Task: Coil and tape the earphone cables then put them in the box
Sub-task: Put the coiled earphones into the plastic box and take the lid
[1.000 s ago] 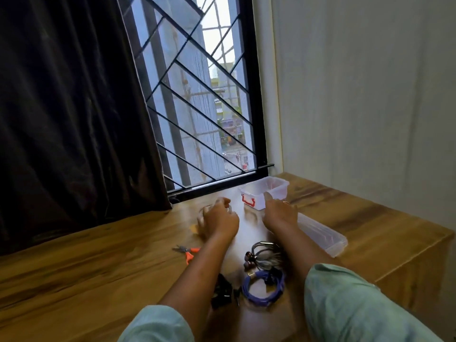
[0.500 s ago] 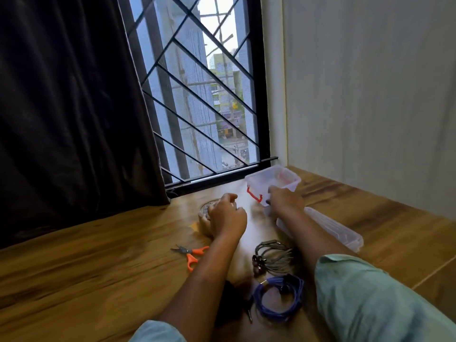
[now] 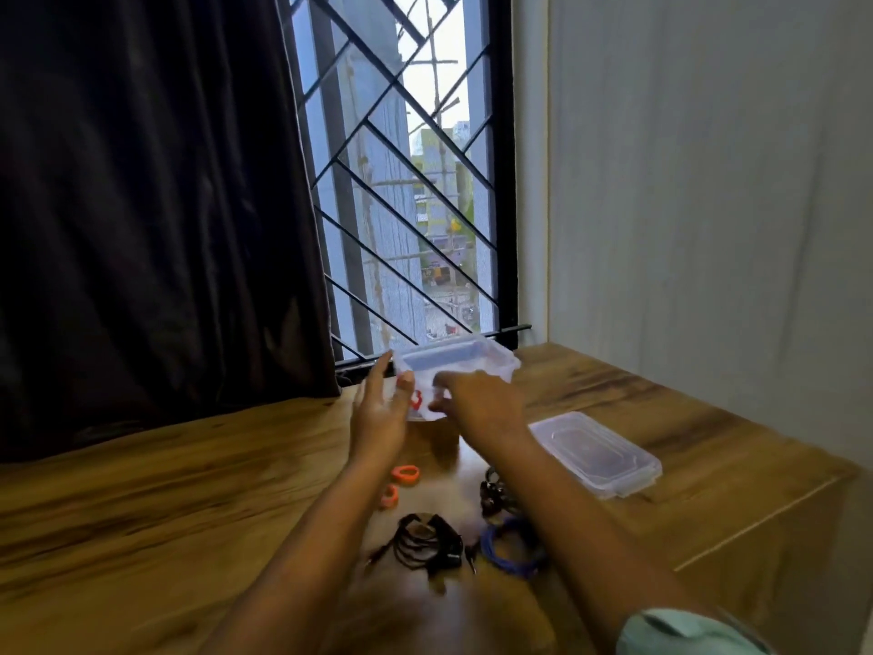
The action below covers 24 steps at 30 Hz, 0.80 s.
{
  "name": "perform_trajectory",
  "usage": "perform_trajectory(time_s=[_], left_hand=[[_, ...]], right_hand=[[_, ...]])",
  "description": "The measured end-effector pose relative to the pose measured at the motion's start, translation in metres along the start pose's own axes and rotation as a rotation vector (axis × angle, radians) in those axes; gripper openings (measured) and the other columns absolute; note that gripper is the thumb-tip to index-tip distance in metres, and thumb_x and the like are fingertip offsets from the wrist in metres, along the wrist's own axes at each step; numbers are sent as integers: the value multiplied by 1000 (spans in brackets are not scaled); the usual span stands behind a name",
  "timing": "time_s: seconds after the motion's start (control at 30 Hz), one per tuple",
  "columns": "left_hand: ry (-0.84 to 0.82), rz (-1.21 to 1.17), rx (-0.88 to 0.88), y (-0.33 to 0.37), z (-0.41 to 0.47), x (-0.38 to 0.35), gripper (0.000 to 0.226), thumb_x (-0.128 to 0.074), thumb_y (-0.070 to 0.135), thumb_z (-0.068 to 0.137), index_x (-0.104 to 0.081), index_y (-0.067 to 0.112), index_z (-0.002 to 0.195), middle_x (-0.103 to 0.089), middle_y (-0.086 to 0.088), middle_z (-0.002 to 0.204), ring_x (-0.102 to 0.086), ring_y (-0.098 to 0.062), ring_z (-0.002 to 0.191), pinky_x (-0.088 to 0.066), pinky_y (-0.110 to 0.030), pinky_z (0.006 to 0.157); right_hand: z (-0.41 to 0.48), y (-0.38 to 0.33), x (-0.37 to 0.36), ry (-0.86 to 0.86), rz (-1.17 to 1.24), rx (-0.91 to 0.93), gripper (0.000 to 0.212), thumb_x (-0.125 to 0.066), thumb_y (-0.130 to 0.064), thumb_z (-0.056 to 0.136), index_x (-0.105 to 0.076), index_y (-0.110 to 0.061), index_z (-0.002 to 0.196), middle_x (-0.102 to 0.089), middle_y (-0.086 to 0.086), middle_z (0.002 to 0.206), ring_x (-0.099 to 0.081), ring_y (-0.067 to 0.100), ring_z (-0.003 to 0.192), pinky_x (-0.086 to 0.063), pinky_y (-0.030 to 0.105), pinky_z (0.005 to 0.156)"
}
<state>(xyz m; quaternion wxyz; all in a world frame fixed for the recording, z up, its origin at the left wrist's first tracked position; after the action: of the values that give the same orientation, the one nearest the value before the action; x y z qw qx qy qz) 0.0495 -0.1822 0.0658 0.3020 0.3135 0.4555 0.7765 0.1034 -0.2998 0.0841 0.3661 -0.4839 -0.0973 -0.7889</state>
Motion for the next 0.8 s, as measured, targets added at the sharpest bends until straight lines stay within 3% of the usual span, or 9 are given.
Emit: perform_trajectory(time_s=[0.13,0.2,0.23,0.3,0.37,0.43,0.53,0.67,0.8], left_hand=[[-15,-167,-25,14,-30,45,42,-46,61,87,-56,38,121,-55,-4,131,-58,-21,113,-51,-38,93],[23,-224,-9,23,-48,63,35,-44,45,96,-64,23,113,-61,-17,120,-62,-23,105,-55,-19,73],[57,-249,13,24,-57,73,34,-41,35,99,-64,15,114,-60,-29,114,-65,-18,91,-51,-12,58],[149,-281,64,20,-74,93,33,-41,25,99,-61,6,118,-51,-43,107,-55,-4,62,-41,-11,45],[220,-278,121,8,-88,116,28,-45,22,98,-62,6,114,-60,-31,87,-52,-3,58,-42,-12,42],[280,-287,162,-5,-101,135,21,-46,17,98,-62,9,110,-63,-13,91,-54,-7,66,-43,-9,41],[350,-300,223,-24,-119,154,25,-45,8,98,-61,11,117,-60,-10,108,-55,-11,74,-50,-19,49],[382,-349,295,-41,-137,171,33,-41,5,98,-59,10,125,-55,-8,128,-57,-24,102,-50,-36,80],[386,-343,315,-53,-144,173,31,-44,8,98,-60,14,124,-58,-13,125,-59,-27,104,-49,-39,87]], right_hand=[[-28,-67,18,61,-17,159,19,-53,-30,95,-60,-22,112,-69,6,101,-65,27,94,-45,31,70],[-44,-98,18,79,-12,219,22,-46,-22,98,-57,-19,117,-68,9,100,-66,30,91,-40,33,63],[-53,-113,16,74,2,237,24,-43,-18,99,-54,-17,120,-68,10,100,-66,31,91,-39,34,63],[-70,-137,9,54,34,259,26,-42,-14,98,-51,-15,123,-67,13,103,-65,33,93,-45,38,66],[-87,-160,0,22,78,270,27,-43,-13,98,-51,-14,124,-67,14,105,-65,34,95,-49,40,71],[-103,-180,-10,-25,117,278,28,-42,-12,98,-51,-12,125,-67,15,109,-64,34,97,-49,42,75],[-122,-201,-21,-84,140,286,27,-41,-13,99,-51,-11,124,-66,16,111,-63,35,99,-48,42,76],[-137,-218,-31,-131,127,320,27,-45,-15,99,-49,-10,125,-66,16,112,-64,35,99,-48,40,76],[-143,-213,-39,-161,186,292,30,-46,-17,97,-45,-17,127,-66,13,110,-64,32,99,-49,40,77]])
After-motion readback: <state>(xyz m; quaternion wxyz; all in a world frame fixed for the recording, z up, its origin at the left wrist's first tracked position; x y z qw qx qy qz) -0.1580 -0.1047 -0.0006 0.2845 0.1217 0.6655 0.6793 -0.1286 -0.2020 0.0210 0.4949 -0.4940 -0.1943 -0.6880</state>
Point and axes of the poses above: each hand's wrist, its own z-axis towards the middle knuckle, its own x-axis out of the back of the hand, y = z × x, the point moved 1 cm from there along z, towards the middle knuckle
